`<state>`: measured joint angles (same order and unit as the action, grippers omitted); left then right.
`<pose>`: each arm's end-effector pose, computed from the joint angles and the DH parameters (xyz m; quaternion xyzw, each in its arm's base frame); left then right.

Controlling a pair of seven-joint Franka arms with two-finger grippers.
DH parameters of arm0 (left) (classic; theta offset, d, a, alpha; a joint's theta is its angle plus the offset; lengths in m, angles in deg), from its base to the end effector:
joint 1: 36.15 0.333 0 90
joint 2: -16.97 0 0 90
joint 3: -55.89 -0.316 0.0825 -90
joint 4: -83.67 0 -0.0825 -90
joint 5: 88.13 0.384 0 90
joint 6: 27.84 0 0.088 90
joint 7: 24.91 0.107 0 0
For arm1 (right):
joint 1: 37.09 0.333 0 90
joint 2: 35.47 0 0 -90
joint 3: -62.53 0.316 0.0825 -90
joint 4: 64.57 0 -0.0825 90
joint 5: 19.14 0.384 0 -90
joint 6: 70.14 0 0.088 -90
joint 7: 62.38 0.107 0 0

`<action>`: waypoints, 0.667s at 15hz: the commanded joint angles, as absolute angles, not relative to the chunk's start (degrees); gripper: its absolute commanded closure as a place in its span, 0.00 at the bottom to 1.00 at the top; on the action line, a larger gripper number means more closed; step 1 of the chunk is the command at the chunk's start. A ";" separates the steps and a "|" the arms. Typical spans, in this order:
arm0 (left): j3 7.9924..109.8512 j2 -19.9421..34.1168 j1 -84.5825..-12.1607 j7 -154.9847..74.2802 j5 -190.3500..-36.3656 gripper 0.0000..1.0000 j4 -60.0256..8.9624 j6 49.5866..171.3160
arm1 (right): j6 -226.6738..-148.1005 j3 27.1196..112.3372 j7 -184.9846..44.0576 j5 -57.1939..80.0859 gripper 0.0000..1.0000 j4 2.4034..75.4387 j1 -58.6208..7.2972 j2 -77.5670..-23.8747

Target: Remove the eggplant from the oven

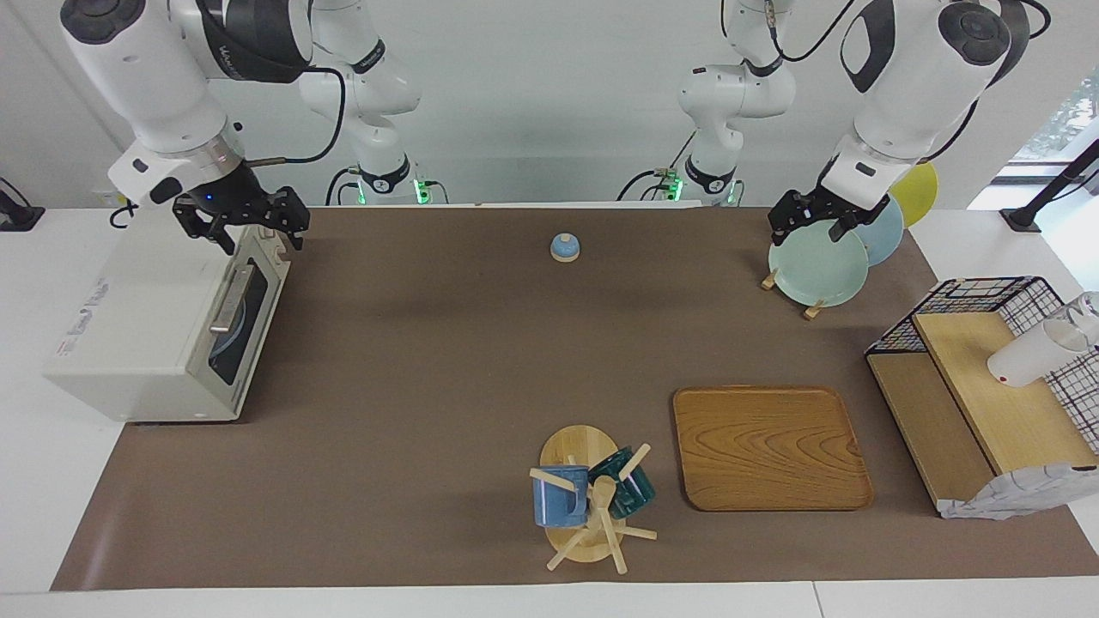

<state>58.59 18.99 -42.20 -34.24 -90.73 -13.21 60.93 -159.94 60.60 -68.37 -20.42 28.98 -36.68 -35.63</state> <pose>0.5300 -0.0870 0.5857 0.9983 0.0058 -0.0559 0.0132 0.5522 -0.0170 0.5935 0.9986 0.0393 -0.0348 0.0090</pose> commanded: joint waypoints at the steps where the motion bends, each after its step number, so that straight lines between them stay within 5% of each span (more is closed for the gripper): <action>1: 59.06 18.99 -41.34 -34.05 -91.12 0.00 -12.84 59.87 | -159.79 60.95 -67.48 -20.37 0.00 27.89 -36.91 -36.35; 8: 59.06 18.99 -41.34 -34.05 -91.12 0.00 -12.92 59.87 | -159.96 60.77 -69.57 -19.50 0.00 29.56 -37.09 -35.64; 9: 59.06 18.99 -41.34 -34.05 -91.12 0.00 -12.84 59.87 | -160.31 60.77 -71.24 -19.41 0.27 29.74 -37.00 -35.56; 10: 59.06 18.99 -41.34 -34.05 -91.12 0.00 -12.84 59.87 | -161.62 60.77 -72.04 -19.41 0.80 30.09 -37.00 -35.47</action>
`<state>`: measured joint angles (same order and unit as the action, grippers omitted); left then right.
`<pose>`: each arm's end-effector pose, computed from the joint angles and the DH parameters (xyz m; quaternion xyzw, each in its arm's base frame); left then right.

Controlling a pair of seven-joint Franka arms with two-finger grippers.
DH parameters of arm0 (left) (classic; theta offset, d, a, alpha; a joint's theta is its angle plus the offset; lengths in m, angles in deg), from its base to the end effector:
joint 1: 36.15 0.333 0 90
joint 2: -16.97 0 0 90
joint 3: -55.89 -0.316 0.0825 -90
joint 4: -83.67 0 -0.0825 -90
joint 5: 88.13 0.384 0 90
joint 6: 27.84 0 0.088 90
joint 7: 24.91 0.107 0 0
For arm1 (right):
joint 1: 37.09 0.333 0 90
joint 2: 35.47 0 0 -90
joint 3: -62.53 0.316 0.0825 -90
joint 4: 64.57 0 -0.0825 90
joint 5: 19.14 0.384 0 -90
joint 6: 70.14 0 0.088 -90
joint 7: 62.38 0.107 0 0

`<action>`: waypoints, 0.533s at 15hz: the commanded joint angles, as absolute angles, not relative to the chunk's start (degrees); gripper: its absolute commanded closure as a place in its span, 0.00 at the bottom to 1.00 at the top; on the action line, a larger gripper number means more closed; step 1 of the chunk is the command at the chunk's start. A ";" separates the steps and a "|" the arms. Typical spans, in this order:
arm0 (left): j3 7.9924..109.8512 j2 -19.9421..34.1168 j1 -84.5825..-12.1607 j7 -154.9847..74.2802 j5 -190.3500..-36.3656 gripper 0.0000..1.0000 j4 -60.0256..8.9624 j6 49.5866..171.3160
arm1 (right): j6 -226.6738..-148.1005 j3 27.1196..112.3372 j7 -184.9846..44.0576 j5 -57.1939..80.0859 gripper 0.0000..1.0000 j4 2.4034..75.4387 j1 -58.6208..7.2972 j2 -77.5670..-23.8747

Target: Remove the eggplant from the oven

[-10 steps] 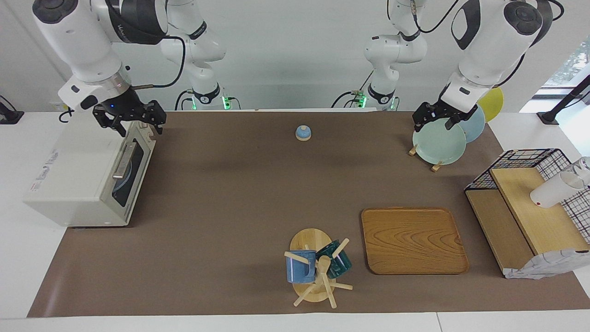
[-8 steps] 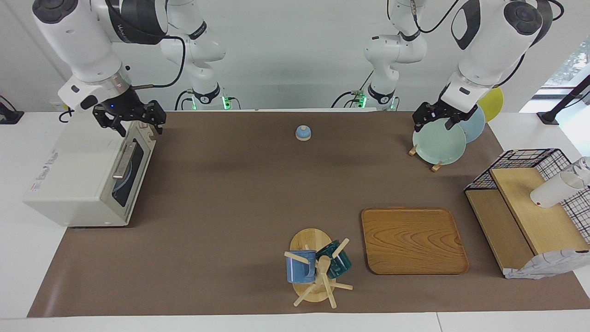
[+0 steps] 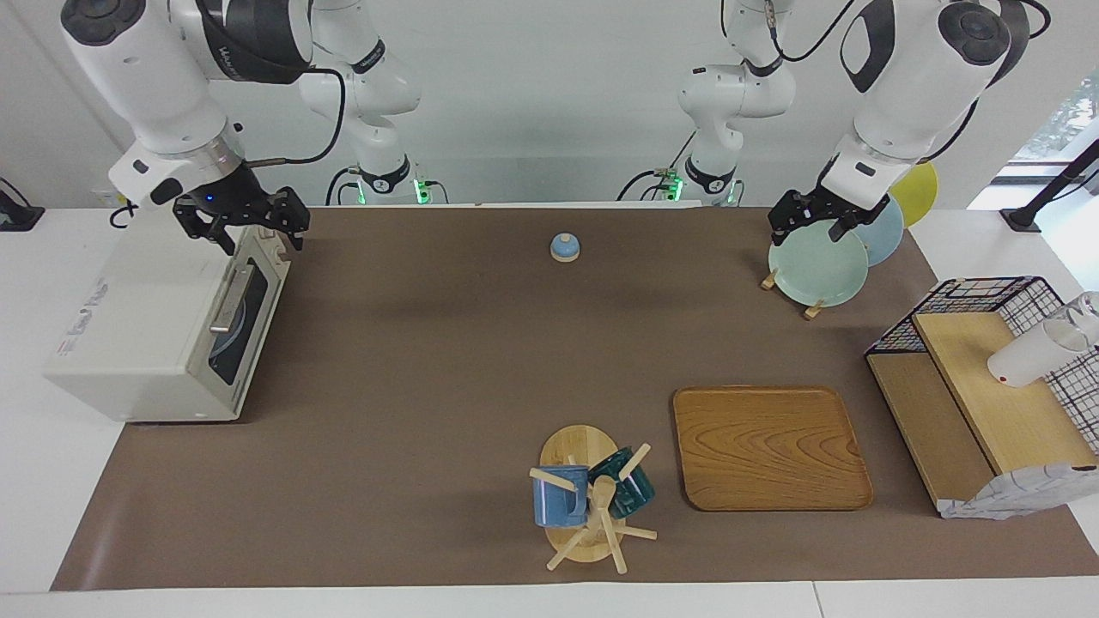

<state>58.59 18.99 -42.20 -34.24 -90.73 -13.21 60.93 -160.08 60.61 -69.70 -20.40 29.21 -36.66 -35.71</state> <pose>0.5300 -0.0870 0.5857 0.9983 0.0058 -0.0559 0.0132 0.5526 -0.0167 0.5911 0.9980 0.0512 -0.0363 0.0083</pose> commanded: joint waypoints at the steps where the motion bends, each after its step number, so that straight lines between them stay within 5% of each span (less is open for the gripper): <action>1: 59.06 18.99 -41.34 -34.05 -91.12 0.00 -12.92 59.87 | -162.42 60.77 -72.48 -19.49 1.00 32.09 -37.00 -34.60; 8: 59.06 18.99 -41.34 -34.05 -91.12 0.00 -12.84 59.87 | -175.85 60.42 -71.17 -28.09 1.00 46.77 -40.42 -31.07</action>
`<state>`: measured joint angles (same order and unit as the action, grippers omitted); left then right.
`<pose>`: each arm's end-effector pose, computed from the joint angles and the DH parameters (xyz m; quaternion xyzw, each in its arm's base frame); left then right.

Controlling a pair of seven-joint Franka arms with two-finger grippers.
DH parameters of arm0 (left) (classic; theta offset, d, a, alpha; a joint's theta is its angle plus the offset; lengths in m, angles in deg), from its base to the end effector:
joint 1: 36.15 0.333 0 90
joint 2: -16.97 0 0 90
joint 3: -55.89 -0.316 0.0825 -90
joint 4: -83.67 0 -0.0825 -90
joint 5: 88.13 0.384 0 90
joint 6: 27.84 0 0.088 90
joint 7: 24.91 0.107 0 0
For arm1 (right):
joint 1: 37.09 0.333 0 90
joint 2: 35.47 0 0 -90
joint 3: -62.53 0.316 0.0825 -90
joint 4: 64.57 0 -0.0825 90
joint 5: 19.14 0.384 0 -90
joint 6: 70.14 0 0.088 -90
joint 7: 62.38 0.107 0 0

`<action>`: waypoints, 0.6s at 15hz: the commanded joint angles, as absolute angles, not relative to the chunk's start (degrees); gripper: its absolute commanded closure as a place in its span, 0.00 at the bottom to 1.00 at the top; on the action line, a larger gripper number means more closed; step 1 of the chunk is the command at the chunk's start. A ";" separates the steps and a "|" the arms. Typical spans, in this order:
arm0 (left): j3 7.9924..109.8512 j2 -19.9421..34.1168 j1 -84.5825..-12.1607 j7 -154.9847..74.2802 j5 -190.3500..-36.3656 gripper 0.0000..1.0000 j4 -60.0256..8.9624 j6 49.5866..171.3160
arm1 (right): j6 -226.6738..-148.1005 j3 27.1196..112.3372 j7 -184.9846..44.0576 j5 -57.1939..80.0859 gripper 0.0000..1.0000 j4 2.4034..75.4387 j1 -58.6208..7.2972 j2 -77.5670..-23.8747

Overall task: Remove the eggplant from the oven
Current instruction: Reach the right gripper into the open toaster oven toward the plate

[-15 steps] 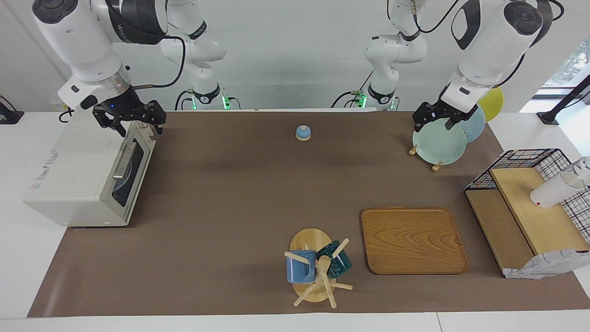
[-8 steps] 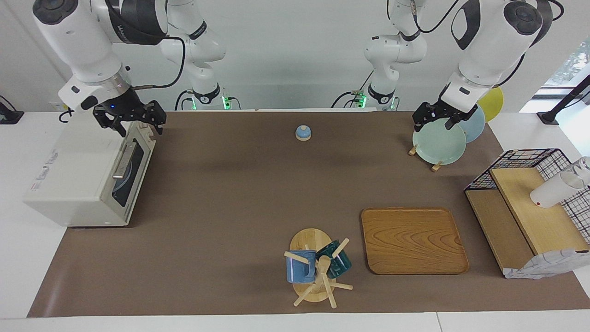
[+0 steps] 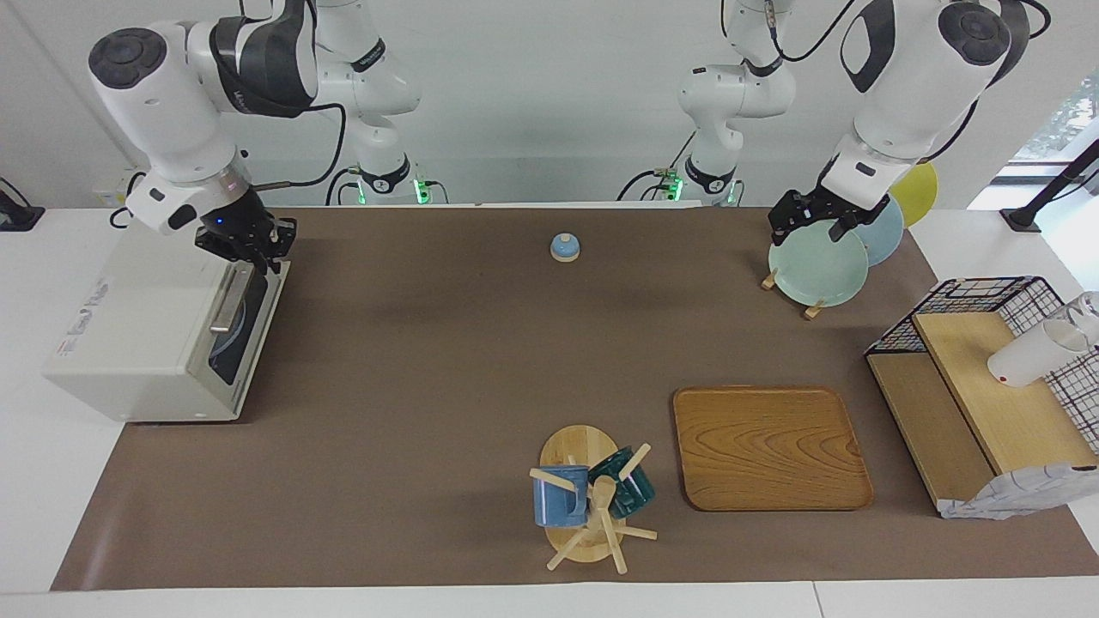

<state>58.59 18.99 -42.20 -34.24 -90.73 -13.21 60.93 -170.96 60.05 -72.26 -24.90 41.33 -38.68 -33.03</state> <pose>0.5300 -0.0870 0.5857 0.9983 0.0058 -0.0559 0.0132 0.5427 -0.0479 0.5325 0.9967 0.0612 -0.0287 0.0450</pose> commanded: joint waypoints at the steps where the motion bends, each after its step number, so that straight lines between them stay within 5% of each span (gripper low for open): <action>1: 59.06 18.99 -41.34 -34.05 -91.12 0.00 -12.92 59.87 | -177.61 60.42 -71.17 -29.67 1.00 48.36 -40.77 -31.16; 9: 59.06 18.99 -41.34 -34.05 -91.12 0.00 -12.93 59.87 | -179.83 60.42 -74.77 -33.21 1.00 52.59 -43.50 -31.34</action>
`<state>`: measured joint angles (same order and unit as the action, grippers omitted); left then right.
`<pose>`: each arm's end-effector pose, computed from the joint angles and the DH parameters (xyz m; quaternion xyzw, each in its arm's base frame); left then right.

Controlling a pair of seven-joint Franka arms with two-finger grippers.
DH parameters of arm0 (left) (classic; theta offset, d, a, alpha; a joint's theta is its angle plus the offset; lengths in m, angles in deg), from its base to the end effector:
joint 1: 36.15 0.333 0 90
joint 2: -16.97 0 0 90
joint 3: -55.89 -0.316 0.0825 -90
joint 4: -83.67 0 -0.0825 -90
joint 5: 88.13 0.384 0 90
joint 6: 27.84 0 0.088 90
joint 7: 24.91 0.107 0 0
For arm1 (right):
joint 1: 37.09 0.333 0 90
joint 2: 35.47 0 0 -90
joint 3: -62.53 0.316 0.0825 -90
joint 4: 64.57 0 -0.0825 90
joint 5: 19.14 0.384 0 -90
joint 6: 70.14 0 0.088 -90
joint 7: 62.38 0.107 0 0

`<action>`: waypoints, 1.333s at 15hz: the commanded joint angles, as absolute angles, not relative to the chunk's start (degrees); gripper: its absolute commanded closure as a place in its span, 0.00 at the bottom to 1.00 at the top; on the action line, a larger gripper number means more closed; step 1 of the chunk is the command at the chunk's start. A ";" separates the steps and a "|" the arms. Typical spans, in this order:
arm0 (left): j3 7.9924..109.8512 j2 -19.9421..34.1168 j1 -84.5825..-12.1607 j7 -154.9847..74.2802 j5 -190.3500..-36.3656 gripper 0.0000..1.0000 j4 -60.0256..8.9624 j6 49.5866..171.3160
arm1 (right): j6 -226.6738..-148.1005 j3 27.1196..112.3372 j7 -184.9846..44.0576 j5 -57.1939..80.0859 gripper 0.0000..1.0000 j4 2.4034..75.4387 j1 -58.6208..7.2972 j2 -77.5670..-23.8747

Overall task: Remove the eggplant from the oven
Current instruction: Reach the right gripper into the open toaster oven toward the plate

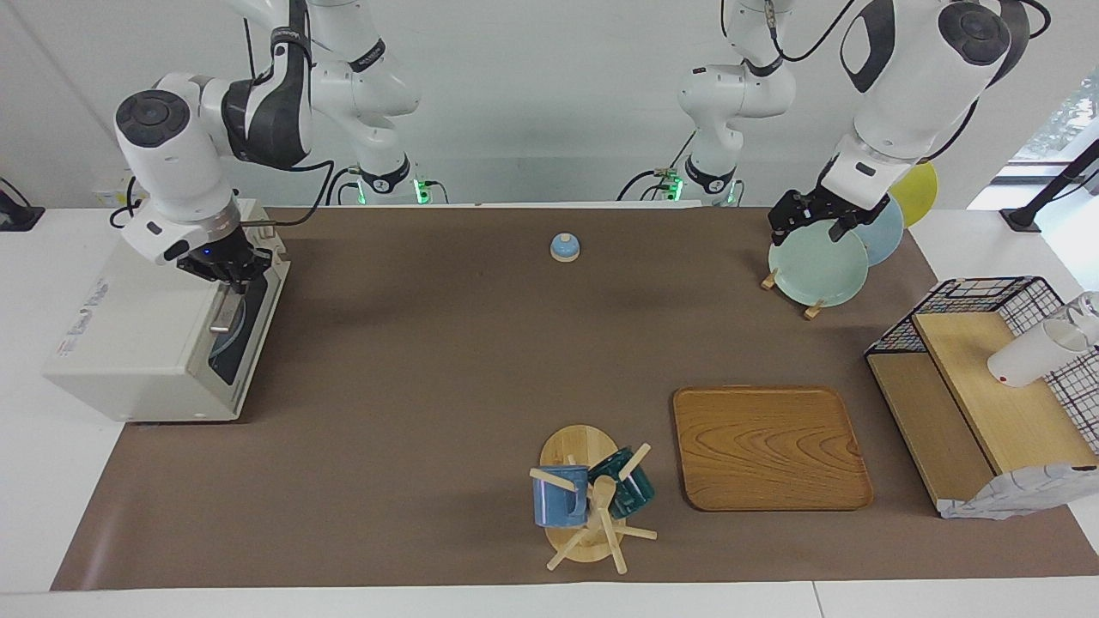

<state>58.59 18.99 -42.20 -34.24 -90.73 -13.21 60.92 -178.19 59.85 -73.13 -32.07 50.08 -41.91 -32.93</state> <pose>0.5300 -0.0870 0.5857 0.9983 0.0058 -0.0560 0.0132 0.5294 -0.0868 0.4730 0.9916 0.0669 -0.0513 0.0978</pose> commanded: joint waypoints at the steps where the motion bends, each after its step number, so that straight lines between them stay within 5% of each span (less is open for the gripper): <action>1: 59.06 18.99 -41.34 -34.05 -91.12 0.00 -12.93 59.87 | -179.83 60.42 -74.94 -33.21 1.00 52.76 -43.42 -31.25; 9: 59.06 18.99 -41.34 -34.05 -91.12 0.00 -12.92 59.87 | -183.07 60.68 -75.65 -29.71 1.00 55.57 -42.72 -31.25; 20: 59.06 18.99 -41.34 -34.05 -91.12 0.00 -12.92 59.87 | -204.35 60.86 -71.18 -25.65 1.00 62.35 -35.86 -40.21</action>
<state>58.59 18.99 -42.20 -34.24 -90.73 -13.21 60.92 -200.79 61.78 -72.16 -24.31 63.11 -34.75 -37.61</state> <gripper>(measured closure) 0.000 0.991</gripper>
